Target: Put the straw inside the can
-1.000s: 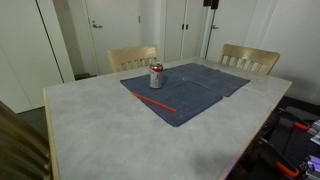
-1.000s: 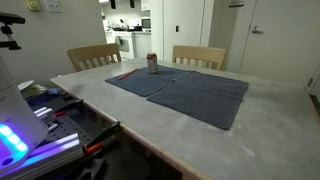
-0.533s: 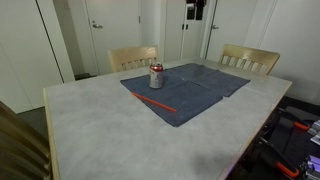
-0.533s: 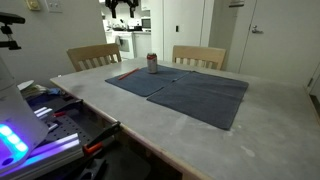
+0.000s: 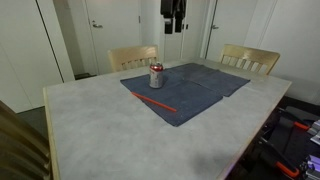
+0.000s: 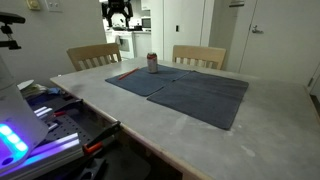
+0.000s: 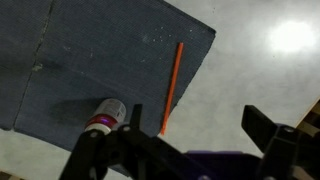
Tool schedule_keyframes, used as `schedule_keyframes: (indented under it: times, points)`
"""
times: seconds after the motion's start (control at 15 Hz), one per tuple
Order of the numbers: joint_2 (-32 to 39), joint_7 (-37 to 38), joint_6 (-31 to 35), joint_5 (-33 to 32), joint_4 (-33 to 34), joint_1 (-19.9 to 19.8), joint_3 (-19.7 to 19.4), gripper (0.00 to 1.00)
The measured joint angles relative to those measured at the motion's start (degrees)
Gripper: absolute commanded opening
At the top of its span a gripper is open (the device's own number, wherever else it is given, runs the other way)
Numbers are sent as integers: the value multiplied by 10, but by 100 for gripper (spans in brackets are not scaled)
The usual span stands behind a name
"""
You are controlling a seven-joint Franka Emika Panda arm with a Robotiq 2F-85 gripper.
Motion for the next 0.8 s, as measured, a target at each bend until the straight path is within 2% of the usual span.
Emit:
schedule_keyframes:
  times: [0.4, 0.8]
  points:
    - [83, 11, 56, -24, 29, 7, 3, 100]
    - [163, 71, 94, -71, 71, 17, 2, 100]
